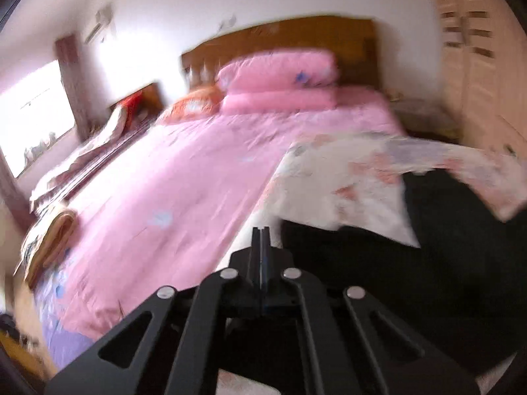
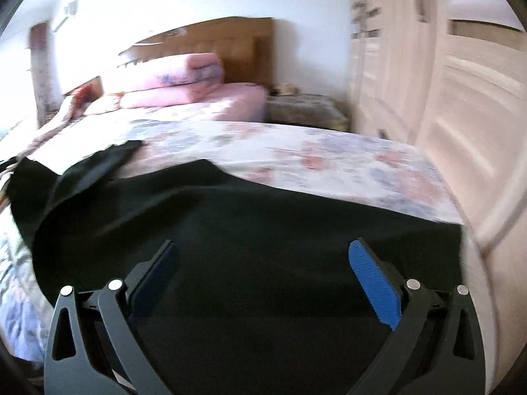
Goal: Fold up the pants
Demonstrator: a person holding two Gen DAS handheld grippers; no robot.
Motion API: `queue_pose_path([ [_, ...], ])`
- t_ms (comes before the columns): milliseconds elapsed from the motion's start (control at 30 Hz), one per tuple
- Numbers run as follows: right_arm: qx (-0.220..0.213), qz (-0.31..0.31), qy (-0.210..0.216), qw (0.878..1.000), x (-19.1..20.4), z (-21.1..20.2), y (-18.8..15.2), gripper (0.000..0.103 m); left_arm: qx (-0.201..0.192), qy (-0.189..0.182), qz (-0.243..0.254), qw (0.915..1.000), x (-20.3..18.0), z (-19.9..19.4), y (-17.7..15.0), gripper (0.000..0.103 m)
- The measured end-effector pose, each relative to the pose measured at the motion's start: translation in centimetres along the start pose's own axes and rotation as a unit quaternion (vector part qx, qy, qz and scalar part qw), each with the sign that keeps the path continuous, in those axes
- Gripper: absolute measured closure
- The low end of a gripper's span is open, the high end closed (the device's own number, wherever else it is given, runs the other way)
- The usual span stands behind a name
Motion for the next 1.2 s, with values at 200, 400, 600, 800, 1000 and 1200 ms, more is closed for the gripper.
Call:
queue_pose_path([
  [200,0.025,-0.033,0.034,0.999,3.8,2.4,-0.3,0.004,0.077,-0.060,-0.096,0.9906,2.6,5.1,-3.1,0.047],
  [400,0.045,-0.042,0.061,0.996,5.7,3.7,-0.3,0.004,0.088,-0.076,-0.085,0.9896,0.8,5.7,-2.5,0.009],
  [600,0.034,-0.047,0.078,0.995,7.2,3.2,-0.1,0.004,0.157,-0.039,-0.016,0.9867,-2.7,10.8,-3.2,0.030],
  [800,0.035,-0.040,0.086,0.995,6.7,2.8,0.3,0.004,0.111,0.163,-0.017,0.9801,-6.3,6.0,0.2,0.027],
  [1000,0.027,-0.038,0.113,0.992,7.2,2.7,0.8,0.004,0.032,-0.057,0.022,0.9976,-18.9,-2.4,4.5,0.002],
  [1200,0.035,-0.035,0.124,0.991,7.4,3.1,0.4,0.004,0.145,-0.139,0.128,0.9712,-33.5,3.7,4.4,0.004],
])
Point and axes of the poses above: each gripper's, at about its wrist camera, not at the fingertips, and z roughly the way its jaws point, x to its left, y to its top, the point moved 1 cm from there along z, roughly the way its jaws point, and after that the axes turned 6 degrees about x, right-handed, at the moved point
